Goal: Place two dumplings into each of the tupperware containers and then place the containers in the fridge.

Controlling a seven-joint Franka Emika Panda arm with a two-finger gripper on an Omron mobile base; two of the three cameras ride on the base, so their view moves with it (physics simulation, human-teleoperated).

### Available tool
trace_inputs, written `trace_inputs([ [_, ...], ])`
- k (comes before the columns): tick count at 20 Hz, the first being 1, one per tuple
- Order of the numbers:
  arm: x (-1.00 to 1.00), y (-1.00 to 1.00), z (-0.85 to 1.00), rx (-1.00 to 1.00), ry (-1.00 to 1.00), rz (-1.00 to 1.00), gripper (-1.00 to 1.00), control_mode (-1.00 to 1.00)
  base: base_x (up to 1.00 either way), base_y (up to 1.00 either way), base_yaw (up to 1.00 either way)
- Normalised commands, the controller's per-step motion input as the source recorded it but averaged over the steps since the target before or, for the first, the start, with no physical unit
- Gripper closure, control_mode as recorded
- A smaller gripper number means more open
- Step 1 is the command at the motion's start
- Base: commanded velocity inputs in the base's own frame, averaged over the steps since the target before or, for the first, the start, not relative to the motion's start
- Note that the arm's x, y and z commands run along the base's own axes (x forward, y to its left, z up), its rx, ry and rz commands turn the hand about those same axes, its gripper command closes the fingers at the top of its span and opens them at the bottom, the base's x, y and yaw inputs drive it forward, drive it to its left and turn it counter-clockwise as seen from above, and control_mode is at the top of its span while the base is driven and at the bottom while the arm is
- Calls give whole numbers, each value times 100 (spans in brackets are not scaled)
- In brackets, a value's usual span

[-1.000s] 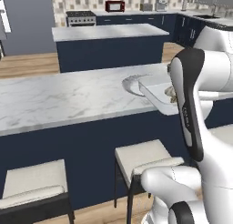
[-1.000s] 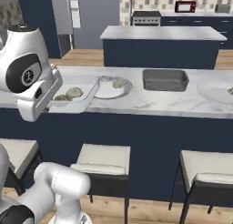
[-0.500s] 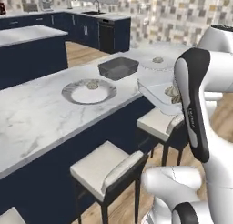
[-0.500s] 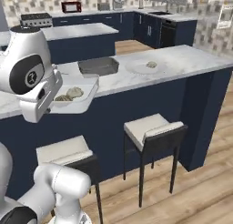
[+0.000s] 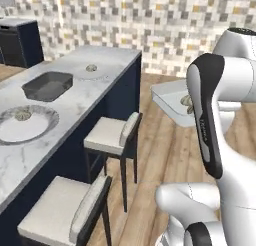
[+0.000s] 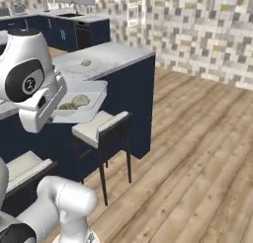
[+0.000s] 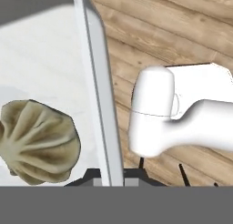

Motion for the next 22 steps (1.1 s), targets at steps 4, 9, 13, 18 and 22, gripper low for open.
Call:
trace_inputs([
  [4, 0, 0, 0, 0, 0, 0, 100, 100, -36, -73, -62],
  [9, 0, 0, 0, 0, 0, 0, 100, 100, 17, -12, -81],
  [13, 0, 0, 0, 0, 0, 0, 100, 100, 89, -7, -37],
  [18, 0, 0, 0, 0, 0, 0, 100, 100, 100, -17, 0],
  [22, 0, 0, 0, 0, 0, 0, 100, 100, 100, -23, 0],
])
